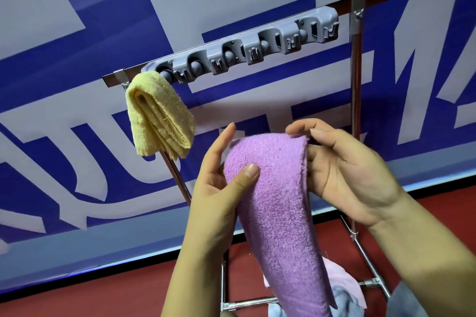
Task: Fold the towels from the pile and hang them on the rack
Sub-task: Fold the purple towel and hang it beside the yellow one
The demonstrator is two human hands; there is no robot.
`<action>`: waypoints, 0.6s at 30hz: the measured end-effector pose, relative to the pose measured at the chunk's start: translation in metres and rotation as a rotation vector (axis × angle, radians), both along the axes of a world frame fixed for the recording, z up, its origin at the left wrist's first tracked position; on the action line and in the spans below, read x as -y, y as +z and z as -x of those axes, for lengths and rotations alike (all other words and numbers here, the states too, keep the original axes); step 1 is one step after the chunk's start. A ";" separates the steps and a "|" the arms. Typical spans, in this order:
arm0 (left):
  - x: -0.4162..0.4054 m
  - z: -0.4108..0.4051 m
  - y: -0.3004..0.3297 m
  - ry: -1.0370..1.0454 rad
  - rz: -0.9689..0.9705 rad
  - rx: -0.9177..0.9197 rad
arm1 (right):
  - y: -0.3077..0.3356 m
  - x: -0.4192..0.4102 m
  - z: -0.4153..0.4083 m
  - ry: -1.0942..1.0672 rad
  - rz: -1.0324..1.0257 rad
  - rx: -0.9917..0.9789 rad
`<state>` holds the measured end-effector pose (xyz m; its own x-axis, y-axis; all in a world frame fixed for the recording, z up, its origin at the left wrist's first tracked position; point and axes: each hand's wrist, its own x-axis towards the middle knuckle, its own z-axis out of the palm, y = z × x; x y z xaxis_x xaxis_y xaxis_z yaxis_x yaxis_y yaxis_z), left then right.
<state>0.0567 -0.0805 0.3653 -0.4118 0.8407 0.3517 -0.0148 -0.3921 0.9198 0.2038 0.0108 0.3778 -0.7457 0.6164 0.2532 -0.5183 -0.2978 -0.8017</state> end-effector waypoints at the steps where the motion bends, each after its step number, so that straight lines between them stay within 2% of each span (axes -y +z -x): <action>1: 0.000 0.000 0.001 0.018 0.001 -0.006 | -0.003 -0.001 0.001 -0.032 -0.088 0.069; 4: 0.000 -0.002 0.006 0.054 0.011 -0.055 | -0.013 -0.002 0.003 -0.151 -0.444 0.315; 7: -0.001 -0.002 0.007 0.077 0.022 -0.088 | -0.013 0.001 0.006 -0.160 -0.604 0.321; 11: 0.001 0.001 0.006 0.117 0.016 -0.130 | -0.009 0.003 0.007 -0.170 -0.433 0.172; 14: 0.004 0.004 0.008 0.145 0.001 -0.176 | -0.008 0.004 0.010 -0.286 -0.516 0.186; 18: 0.008 0.008 0.007 0.084 0.011 -0.231 | -0.007 0.005 0.012 -0.338 -0.498 0.151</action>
